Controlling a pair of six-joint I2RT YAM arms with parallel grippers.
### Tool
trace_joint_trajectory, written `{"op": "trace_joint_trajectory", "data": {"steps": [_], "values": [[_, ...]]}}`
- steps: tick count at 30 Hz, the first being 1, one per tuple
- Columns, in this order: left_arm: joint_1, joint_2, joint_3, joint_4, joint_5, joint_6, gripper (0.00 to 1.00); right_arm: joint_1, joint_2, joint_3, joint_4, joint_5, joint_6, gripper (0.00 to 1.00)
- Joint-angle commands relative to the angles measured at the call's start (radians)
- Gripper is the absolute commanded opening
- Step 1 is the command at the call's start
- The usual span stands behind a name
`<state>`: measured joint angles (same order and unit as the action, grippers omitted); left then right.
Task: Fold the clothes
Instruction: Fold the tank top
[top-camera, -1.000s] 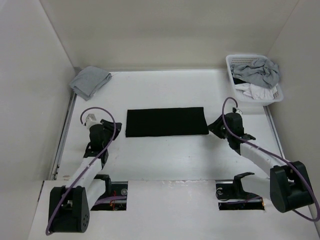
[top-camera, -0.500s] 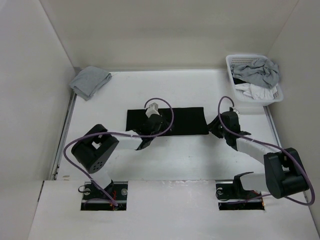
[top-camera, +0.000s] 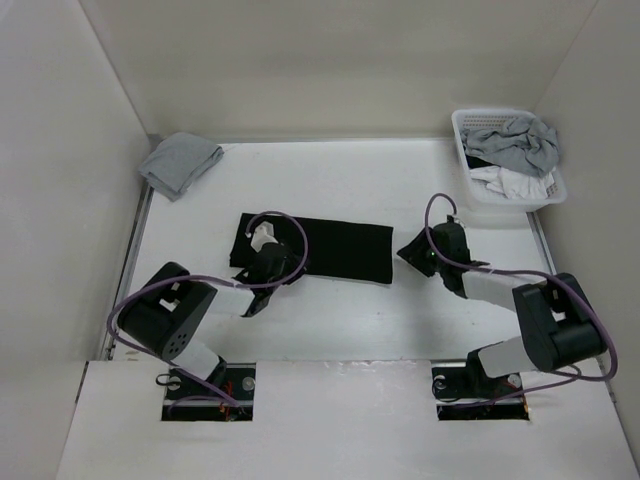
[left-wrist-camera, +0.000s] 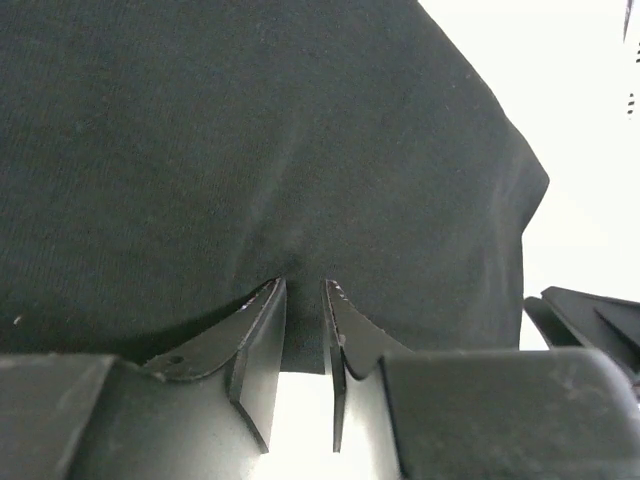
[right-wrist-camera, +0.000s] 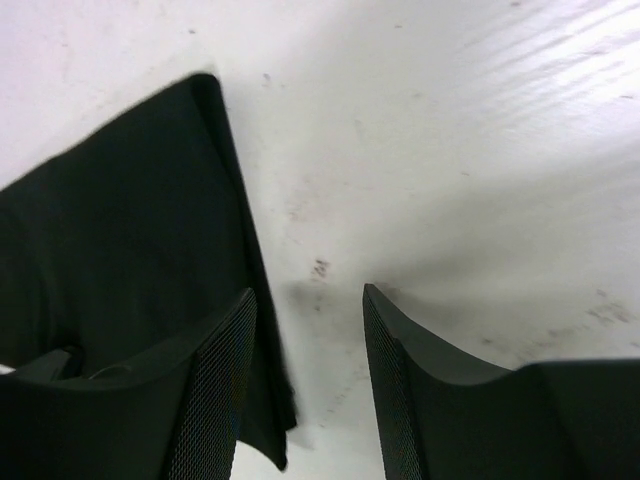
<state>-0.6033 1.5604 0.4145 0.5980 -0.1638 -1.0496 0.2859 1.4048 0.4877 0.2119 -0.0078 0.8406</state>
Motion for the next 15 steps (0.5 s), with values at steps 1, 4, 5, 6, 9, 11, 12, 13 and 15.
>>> {"op": "trace_joint_trajectory", "data": {"steps": [1, 4, 5, 6, 9, 11, 12, 13, 15], "values": [[0.01, -0.068, -0.032, 0.011, 0.017, 0.026, 0.2, 0.009, 0.045, -0.009, 0.154, -0.089, 0.067, 0.52], [0.01, -0.115, -0.033, 0.005, 0.032, 0.046, 0.2, 0.026, 0.088, -0.023, 0.22, -0.126, 0.104, 0.51], [0.01, -0.132, -0.031, 0.0, 0.033, 0.052, 0.2, 0.032, 0.097, -0.027, 0.242, -0.13, 0.116, 0.51], [0.01, -0.147, -0.029, -0.006, 0.035, 0.057, 0.2, 0.04, 0.105, -0.031, 0.256, -0.133, 0.123, 0.51], [0.014, -0.19, -0.025, -0.023, 0.04, 0.071, 0.21, 0.06, 0.143, -0.034, 0.283, -0.138, 0.147, 0.49], [0.018, -0.221, -0.025, -0.026, 0.047, 0.077, 0.21, 0.069, 0.175, -0.032, 0.303, -0.141, 0.159, 0.45], [0.021, -0.235, -0.026, -0.027, 0.05, 0.079, 0.21, 0.069, 0.189, -0.032, 0.319, -0.146, 0.172, 0.41], [0.024, -0.25, -0.026, -0.029, 0.052, 0.08, 0.21, 0.069, 0.2, -0.032, 0.34, -0.153, 0.187, 0.38], [0.029, -0.278, -0.028, -0.035, 0.056, 0.08, 0.21, 0.069, 0.218, -0.035, 0.372, -0.155, 0.209, 0.23]]}}
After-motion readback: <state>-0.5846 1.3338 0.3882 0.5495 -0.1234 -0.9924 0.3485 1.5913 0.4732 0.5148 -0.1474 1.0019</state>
